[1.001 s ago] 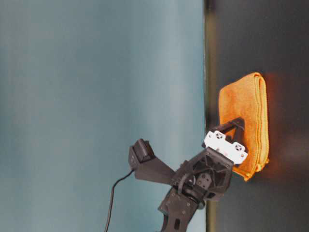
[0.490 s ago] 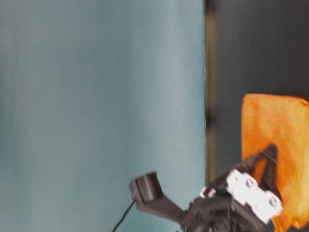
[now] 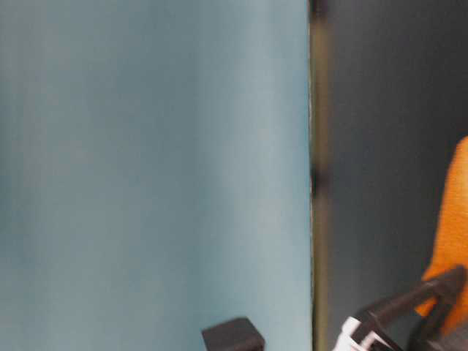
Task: Push an orange cloth with the left arm to wipe the desk.
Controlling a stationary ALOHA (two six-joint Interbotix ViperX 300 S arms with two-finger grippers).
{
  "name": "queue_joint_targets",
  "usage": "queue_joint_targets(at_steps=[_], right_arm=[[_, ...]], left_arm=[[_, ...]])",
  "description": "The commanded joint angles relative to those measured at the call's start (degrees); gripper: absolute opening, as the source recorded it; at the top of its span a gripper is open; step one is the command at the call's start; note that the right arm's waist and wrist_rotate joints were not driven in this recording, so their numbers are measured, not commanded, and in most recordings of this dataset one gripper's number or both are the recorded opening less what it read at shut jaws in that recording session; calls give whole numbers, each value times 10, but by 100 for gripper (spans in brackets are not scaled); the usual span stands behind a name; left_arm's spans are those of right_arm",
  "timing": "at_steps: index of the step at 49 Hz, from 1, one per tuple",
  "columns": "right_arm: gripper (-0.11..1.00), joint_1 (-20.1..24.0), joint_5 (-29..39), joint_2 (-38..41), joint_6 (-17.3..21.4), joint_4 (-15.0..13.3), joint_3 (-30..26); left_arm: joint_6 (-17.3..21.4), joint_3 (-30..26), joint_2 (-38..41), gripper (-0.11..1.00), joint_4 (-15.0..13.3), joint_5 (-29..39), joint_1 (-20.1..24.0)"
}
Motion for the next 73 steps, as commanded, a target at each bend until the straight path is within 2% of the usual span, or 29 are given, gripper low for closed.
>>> queue_joint_targets(at_steps=[1,17,45,61,73], right_arm=[[0,0,-2,2,0,1,-4],[0,-1,-1,1,0,1,-4],[0,0,2,0,-1,0,-4],[0,0,2,0,-1,0,-2],[0,0,2,-1,-1,1,-2]], left_arm=[[-6,-2,-6,83,3,-1,-31],[-19,-4,-8,83,3,-1,-99],[-45,-8,-10,83,3,1,-179],[-40,-13,-18,83,3,0,-182],[-25,-8,-85,83,3,1,-166]])
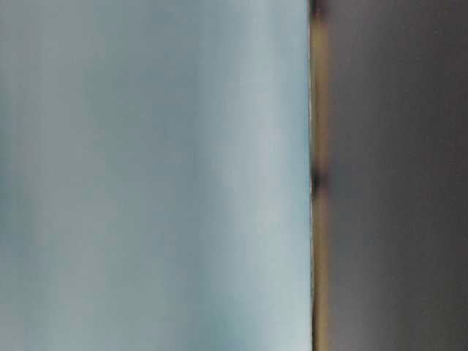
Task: Push an orange cloth with the left arm to wipe the desk.
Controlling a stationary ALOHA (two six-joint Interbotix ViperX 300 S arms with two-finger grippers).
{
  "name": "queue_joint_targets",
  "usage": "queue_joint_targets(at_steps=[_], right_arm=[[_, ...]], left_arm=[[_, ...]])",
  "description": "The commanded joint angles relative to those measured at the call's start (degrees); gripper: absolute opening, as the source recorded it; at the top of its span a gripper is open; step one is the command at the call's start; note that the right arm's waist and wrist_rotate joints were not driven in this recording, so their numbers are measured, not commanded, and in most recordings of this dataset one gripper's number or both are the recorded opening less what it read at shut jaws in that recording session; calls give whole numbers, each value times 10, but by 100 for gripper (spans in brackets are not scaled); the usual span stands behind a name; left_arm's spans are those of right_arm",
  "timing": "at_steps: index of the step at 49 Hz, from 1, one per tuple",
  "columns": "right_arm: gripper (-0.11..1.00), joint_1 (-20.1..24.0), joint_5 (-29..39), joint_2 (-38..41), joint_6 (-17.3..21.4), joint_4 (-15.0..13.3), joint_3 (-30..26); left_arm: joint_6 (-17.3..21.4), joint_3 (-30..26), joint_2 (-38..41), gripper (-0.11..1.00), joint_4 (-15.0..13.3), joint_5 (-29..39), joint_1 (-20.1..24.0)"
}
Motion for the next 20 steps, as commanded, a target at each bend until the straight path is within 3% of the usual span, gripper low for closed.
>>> queue_joint_targets(at_steps=[1,11,20], right_arm=[[0,0,-3,1,0,0,-4],[0,1,-2,-1,-1,0,-2],[0,1,-2,-3,-1,0,2]], left_arm=[[9,0,-43,83,3,-3,11],[57,21,-115,83,3,33,29],[63,33,-172,83,3,99,34]])
